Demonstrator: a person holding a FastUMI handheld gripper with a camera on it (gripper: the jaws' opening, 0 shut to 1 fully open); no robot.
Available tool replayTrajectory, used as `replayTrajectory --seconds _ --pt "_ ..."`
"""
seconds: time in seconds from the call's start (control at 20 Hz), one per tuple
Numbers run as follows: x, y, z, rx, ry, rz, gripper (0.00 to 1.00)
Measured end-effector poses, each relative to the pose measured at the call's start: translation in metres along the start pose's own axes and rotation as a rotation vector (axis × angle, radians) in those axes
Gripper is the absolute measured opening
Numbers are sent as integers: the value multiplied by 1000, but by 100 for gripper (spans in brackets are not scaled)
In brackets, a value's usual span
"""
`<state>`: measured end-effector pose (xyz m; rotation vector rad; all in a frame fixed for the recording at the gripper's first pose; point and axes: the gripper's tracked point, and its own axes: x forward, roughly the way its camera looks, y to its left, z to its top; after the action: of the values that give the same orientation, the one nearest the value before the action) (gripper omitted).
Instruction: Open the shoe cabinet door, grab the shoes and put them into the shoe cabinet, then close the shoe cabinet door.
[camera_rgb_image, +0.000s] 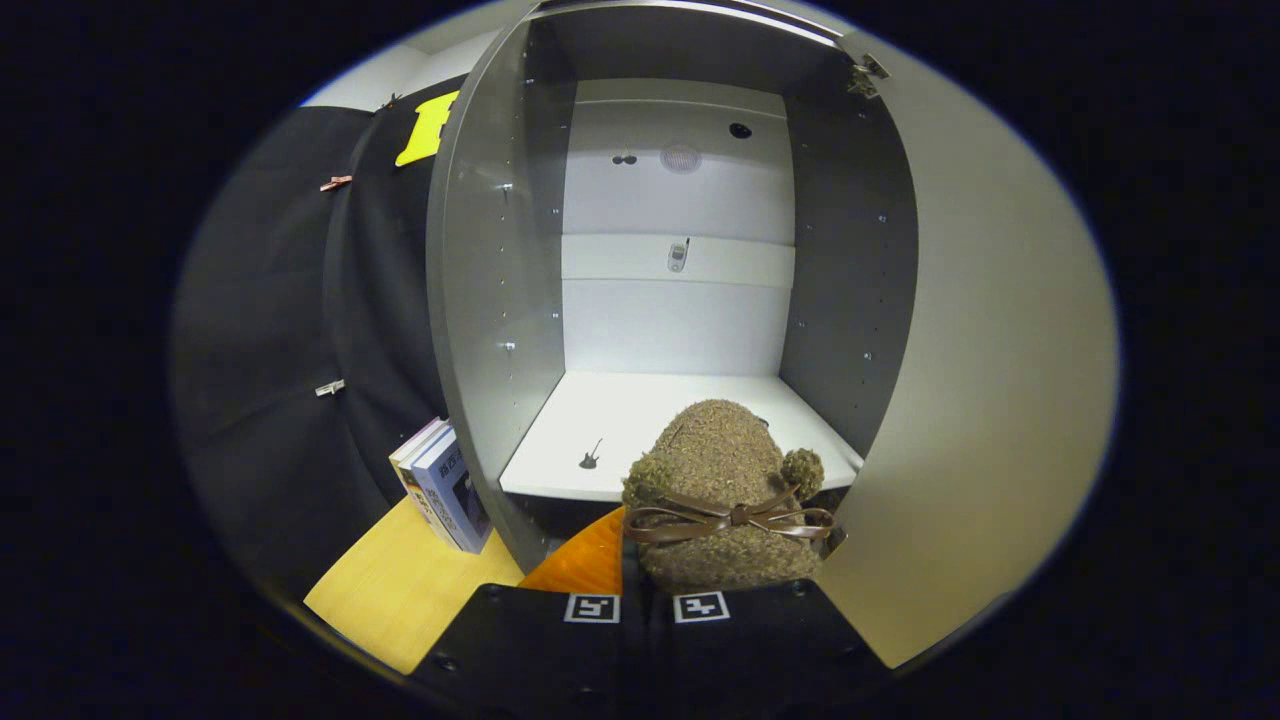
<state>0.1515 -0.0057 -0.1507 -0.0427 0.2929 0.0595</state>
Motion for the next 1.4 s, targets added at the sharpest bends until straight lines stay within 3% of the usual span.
replayTrajectory --seconds 0.35,0.8,1.4 --pt "45 3 28 18 44 22 5" --pt "124 -29 57 96 139 -16 5" --pt "240 -47 21 43 344 -43 5"
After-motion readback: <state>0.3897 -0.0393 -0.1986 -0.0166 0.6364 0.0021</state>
